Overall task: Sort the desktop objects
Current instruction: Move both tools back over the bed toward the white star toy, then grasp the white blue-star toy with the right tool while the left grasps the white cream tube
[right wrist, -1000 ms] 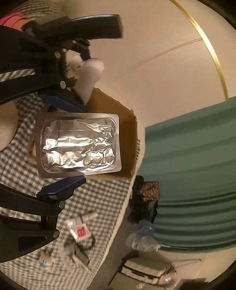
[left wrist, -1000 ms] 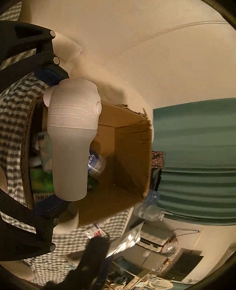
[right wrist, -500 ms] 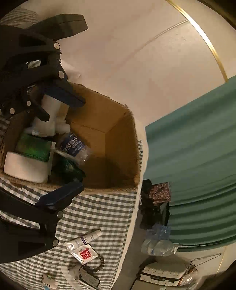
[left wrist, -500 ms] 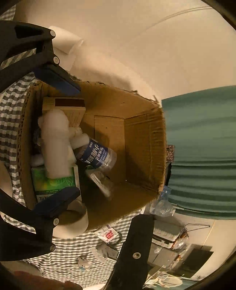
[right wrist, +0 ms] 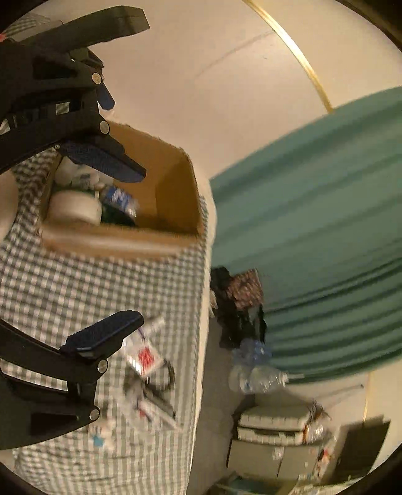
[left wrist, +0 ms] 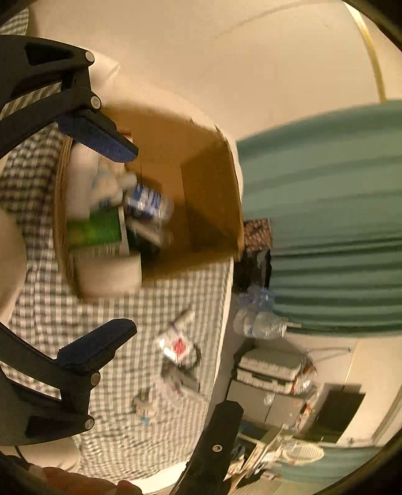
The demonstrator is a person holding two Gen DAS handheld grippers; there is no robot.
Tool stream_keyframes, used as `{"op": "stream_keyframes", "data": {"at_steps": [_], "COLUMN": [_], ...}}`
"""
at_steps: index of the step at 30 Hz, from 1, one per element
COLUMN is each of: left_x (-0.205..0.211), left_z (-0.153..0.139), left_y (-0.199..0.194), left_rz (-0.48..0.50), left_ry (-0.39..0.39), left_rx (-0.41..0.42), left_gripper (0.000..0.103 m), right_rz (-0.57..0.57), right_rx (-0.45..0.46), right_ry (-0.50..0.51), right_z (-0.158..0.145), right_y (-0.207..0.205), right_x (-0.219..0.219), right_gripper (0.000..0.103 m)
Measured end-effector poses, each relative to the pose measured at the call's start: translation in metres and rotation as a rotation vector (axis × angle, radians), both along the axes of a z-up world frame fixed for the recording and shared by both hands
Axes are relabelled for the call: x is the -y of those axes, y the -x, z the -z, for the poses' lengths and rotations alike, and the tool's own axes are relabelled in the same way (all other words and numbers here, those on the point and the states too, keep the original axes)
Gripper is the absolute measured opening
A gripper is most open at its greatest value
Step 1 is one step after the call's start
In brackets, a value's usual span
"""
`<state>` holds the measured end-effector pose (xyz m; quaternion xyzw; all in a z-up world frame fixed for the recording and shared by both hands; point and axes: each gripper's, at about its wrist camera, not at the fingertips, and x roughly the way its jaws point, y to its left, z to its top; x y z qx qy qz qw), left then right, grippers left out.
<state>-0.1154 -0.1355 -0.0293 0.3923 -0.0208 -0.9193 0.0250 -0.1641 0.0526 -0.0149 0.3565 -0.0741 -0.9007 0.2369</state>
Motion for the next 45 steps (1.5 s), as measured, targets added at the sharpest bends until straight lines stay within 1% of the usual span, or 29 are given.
{"op": "stream_keyframes", "data": {"at_steps": [4, 8, 11, 14, 17, 19, 22, 23, 26, 32, 39, 42, 45], "left_x": [-0.047, -0.096, -0.126, -0.149, -0.167, -0.175, -0.178, -0.177, -0.174, -0.166, -0.155, -0.150, -0.145], "left_z": [-0.002, 0.009, 0.025, 0.043, 0.063, 0.076, 0.094, 0.100, 0.115, 0.140, 0.157, 0.166, 0.175], "left_y": [-0.006, -0.006, -0.002, 0.008, 0.017, 0.025, 0.037, 0.043, 0.060, 0.094, 0.132, 0.154, 0.176], "left_rz": [0.057, 0.103, 0.121, 0.131, 0.143, 0.138, 0.116, 0.105, 0.069, 0.027, -0.022, -0.053, -0.096], "left_ry": [-0.021, -0.050, -0.075, -0.086, -0.060, -0.032, -0.021, -0.023, -0.027, -0.047, -0.073, -0.084, -0.084], "left_rx": [-0.007, -0.002, 0.029, 0.067, 0.096, 0.109, 0.139, 0.150, 0.170, 0.202, 0.220, 0.229, 0.229], "left_gripper": [0.103, 0.103, 0.103, 0.103, 0.103, 0.103, 0.103, 0.103, 0.103, 0.103, 0.103, 0.103, 0.103], "right_rz": [0.090, 0.194, 0.285, 0.356, 0.387, 0.393, 0.370, 0.352, 0.315, 0.301, 0.309, 0.289, 0.274], "right_rx": [-0.037, -0.052, -0.031, 0.007, 0.057, 0.101, 0.155, 0.166, 0.167, 0.170, 0.195, 0.237, 0.253], "right_ry": [-0.019, -0.044, -0.053, -0.048, -0.025, -0.017, -0.033, -0.052, -0.095, -0.163, -0.270, -0.264, -0.273], "right_z": [-0.010, -0.007, 0.007, 0.031, 0.060, 0.083, 0.114, 0.125, 0.144, 0.170, 0.198, 0.210, 0.218], "right_y": [-0.013, -0.024, -0.027, -0.025, -0.016, -0.003, 0.013, 0.020, 0.033, 0.065, 0.098, 0.110, 0.118], "right_x": [-0.058, -0.120, -0.169, -0.208, -0.232, -0.235, -0.230, -0.224, -0.212, -0.196, -0.187, -0.186, -0.184], "right_gripper": [0.086, 0.088, 0.088, 0.088, 0.088, 0.088, 0.088, 0.088, 0.088, 0.088, 0.088, 0.088, 0.088]}}
